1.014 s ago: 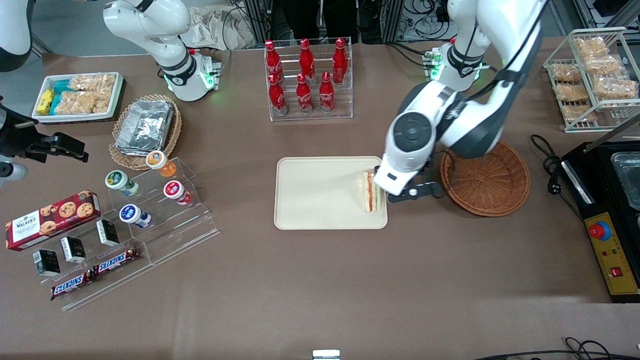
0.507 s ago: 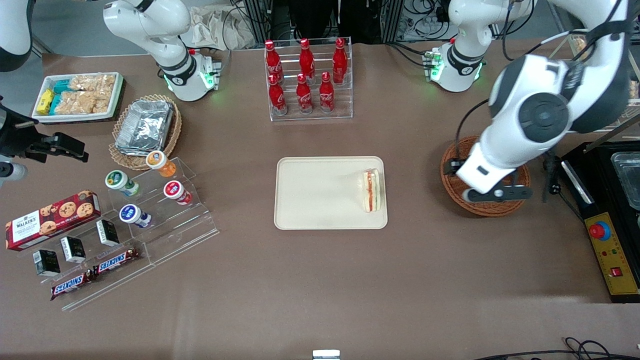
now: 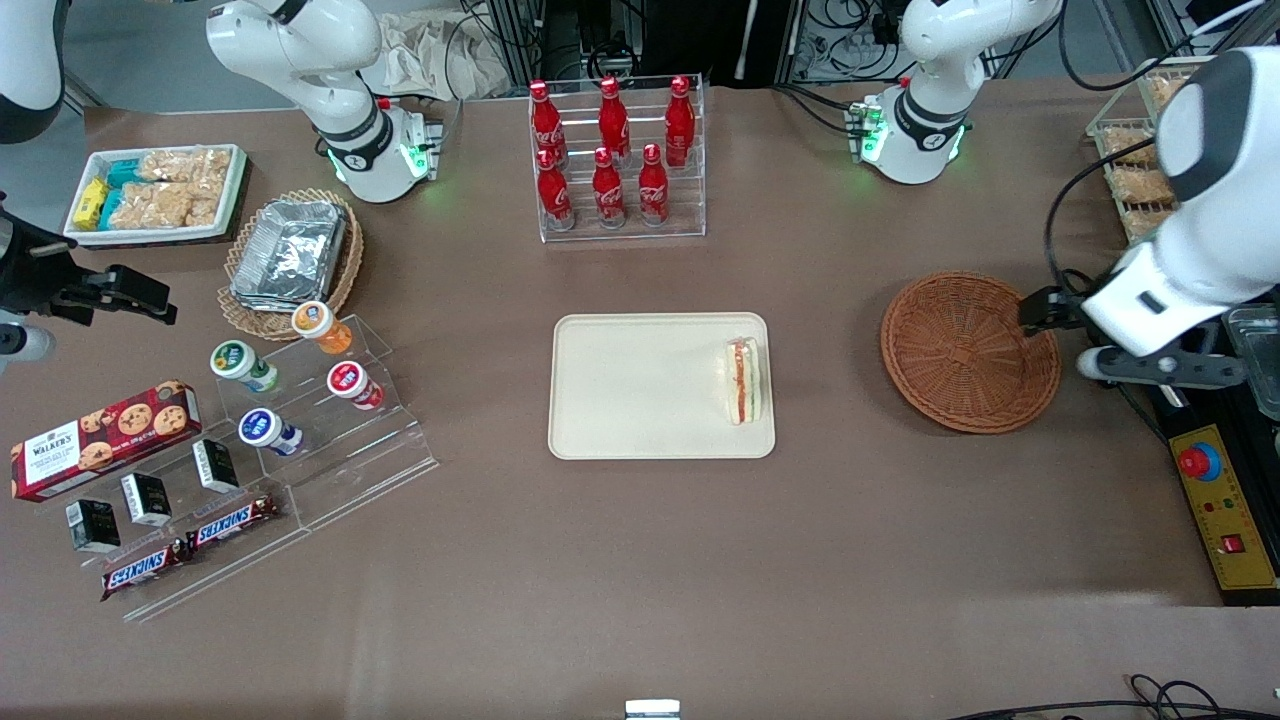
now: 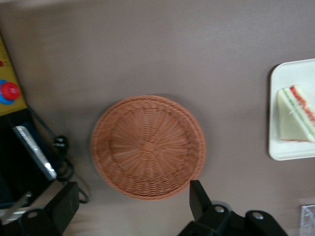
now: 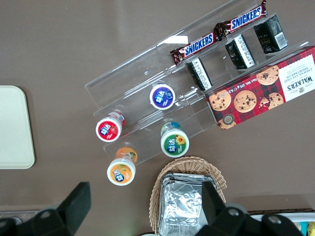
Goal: Place sandwich from basket to tray
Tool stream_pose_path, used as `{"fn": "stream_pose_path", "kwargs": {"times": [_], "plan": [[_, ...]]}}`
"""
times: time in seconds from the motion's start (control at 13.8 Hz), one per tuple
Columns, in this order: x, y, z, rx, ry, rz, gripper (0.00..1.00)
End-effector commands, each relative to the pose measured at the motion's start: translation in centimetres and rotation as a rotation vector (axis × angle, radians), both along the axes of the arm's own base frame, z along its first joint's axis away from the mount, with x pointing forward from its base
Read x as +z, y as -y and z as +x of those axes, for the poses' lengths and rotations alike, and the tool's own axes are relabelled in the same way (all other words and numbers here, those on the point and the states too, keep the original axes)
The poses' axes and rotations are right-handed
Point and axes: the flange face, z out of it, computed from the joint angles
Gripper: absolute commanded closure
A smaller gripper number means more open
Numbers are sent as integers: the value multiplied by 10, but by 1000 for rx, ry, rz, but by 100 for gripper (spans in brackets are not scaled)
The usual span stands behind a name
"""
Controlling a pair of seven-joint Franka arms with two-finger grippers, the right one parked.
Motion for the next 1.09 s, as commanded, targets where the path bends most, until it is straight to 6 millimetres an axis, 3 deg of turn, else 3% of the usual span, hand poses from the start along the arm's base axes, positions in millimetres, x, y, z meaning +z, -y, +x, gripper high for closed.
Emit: {"fn": "stream_pose_path", "kwargs": {"times": [0.0,0.29,1.01], "plan": [[25,-16,-10,-42,18,-7,0],[60,-26,-8,-48,33,-9,0],[57,-29,-7,-26,29,-17,0]]}}
